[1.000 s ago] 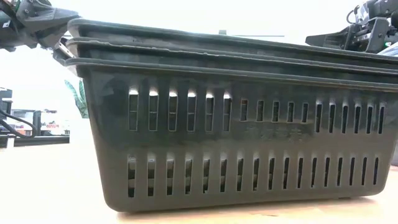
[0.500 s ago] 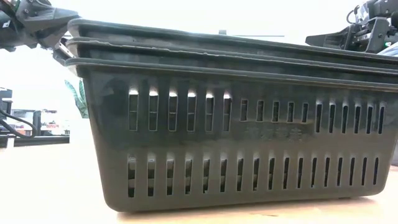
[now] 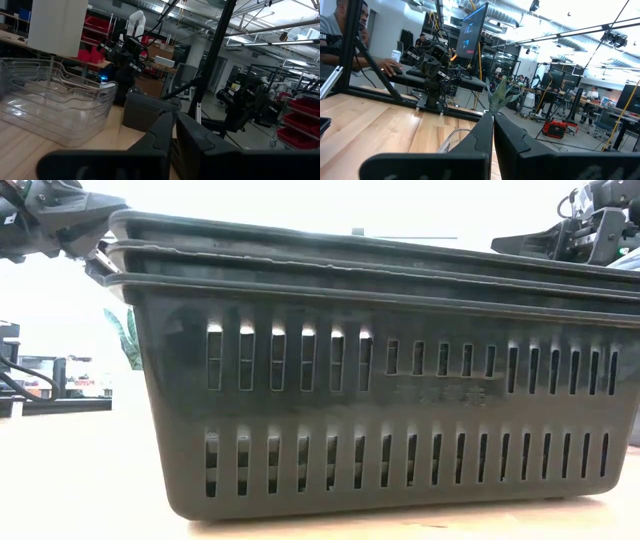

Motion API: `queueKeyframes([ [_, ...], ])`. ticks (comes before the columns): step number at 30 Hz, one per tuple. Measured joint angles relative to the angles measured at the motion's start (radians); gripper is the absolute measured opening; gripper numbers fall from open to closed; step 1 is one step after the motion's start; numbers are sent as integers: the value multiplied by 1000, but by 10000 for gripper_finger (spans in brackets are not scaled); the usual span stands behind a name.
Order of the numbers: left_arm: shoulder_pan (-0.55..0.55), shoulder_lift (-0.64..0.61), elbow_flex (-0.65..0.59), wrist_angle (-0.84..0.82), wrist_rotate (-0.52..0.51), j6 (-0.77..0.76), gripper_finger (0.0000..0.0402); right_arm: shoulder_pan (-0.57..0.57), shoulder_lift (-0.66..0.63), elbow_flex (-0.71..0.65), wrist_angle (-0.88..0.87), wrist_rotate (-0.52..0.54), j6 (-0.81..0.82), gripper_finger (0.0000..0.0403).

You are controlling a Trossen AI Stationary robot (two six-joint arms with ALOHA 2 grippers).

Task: Stack baskets by color
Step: Return to home position

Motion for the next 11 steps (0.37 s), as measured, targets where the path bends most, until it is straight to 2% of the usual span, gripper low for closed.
queueKeyframes([
  [11,0,0,0,0,0,0,31,0,0,0,0,0,0,22],
])
